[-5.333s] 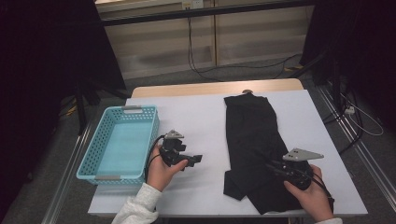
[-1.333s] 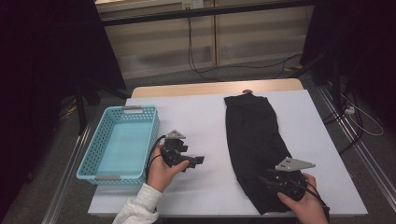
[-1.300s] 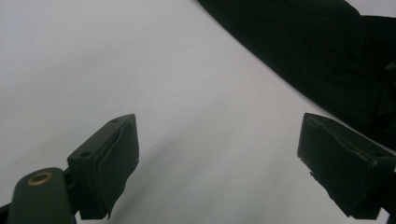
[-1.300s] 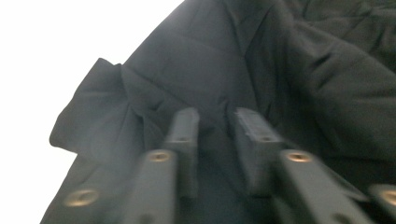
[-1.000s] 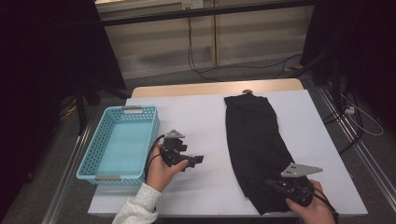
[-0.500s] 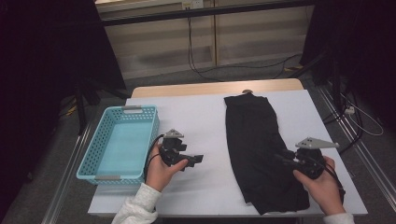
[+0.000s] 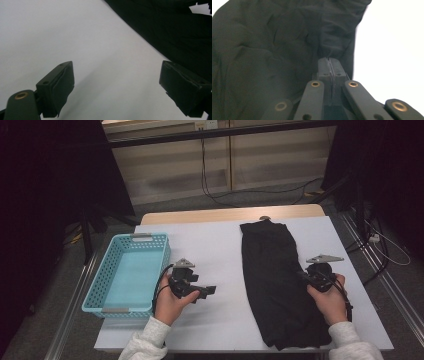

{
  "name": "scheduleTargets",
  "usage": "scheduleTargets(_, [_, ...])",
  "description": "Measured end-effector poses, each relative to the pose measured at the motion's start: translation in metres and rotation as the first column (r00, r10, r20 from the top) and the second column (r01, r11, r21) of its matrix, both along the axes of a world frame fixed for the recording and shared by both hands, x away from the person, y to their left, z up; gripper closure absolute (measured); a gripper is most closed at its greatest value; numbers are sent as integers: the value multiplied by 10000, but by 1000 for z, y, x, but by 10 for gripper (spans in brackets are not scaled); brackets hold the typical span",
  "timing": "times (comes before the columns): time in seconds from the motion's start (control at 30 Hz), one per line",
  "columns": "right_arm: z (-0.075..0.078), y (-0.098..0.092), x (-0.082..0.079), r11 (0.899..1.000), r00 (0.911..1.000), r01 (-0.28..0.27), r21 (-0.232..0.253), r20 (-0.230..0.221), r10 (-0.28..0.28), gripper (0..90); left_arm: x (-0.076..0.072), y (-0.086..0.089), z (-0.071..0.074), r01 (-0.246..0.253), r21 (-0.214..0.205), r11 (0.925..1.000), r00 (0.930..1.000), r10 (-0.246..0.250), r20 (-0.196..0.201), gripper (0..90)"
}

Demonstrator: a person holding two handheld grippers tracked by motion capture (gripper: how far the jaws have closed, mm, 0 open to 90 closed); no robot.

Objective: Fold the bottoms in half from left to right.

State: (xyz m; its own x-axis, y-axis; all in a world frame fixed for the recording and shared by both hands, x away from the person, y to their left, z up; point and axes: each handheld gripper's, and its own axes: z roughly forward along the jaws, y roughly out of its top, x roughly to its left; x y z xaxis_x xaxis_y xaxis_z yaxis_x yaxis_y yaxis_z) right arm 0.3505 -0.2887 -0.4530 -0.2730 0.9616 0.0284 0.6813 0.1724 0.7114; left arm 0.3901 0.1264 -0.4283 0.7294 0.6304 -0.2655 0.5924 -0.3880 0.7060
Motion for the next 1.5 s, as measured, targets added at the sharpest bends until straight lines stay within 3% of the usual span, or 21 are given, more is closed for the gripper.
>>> scheduleTargets(0.13, [8, -9, 6, 9999, 9998, 163, -51, 60, -163, 893, 0, 1, 2, -19, -65, 10000, 10000, 19, 3, 129])
scheduleTargets(0.23, [11, -11, 8, 9985, 9997, 199, -508, 139, -192, 893, 0, 1, 2, -22, -57, 10000, 10000, 22, -7, 128])
scheduleTargets(0.27, [9, -14, 11, 9994, 9996, 272, -218, 101, -269, 890, 0, 1, 2, -33, -52, 10000, 10000, 33, 5, 128])
scheduleTargets(0.37, [2, -13, 13, 9987, 9994, 329, -401, -131, -335, 865, 0, 1, 1, 13, -28, 10000, 10000, -13, 10, 129])
scheduleTargets(0.4, [1, -14, 13, 9990, 9994, 335, -302, -102, -338, 821, 0, 1, 1, 13, -38, 10000, 10000, -13, 6, 129])
scheduleTargets(0.47, [-1, -11, 13, 9978, 9984, 529, -389, -185, -537, 641, 0, 0, 1, 7, -19, 10000, 10000, -7, 25, 129])
scheduleTargets(0.53, [0, -10, 12, 9976, 9986, 504, -466, -112, -510, 625, -1, 0, 1, 6, -35, 10000, 10000, -6, -25, 128])
scheduleTargets(0.6, [5, -6, 12, 9967, 9981, 601, -548, 194, -591, 502, -1, 0, 1, 4, 8, 10000, 10000, -4, -12, 128])
scheduleTargets(0.67, [8, -4, 12, 9970, 9976, 635, -446, 312, -622, 490, 0, 0, 1, 6, 14, 10000, 10000, -6, -21, 126])
scheduleTargets(0.7, [11, 0, 13, 9975, 9965, 667, -234, 528, -654, 400, 0, 1, 1, -11, 17, 10000, 10000, 11, -18, 126])
scheduleTargets(1.0, [16, 32, 25, 9985, 9973, 327, 440, 646, -355, 257, 0, 4, 0, -68, 129, 9999, 10000, 68, -12, 124])
scheduleTargets(1.03, [15, 40, 29, 9972, 9971, 147, 728, 737, -201, 192, -1, 4, -1, -26, 148, 9999, 10000, 26, -31, 124])
scheduleTargets(1.2, [12, 55, 37, 9983, 9982, -31, 589, 601, -5, 154, -1, 5, -1, -24, 141, 9999, 10000, 24, -32, 123])
scheduleTargets(1.37, [10, 72, 47, 9969, 9951, -468, 633, 905, 410, 126, -3, 8, -1, -128, 173, 9998, 9999, 128, -34, 120])
scheduleTargets(1.5, [10, 84, 54, 9977, 9934, -481, 486, 1065, 427, 118, -4, 8, 0, -55, 145, 9999, 10000, 55, -47, 116])
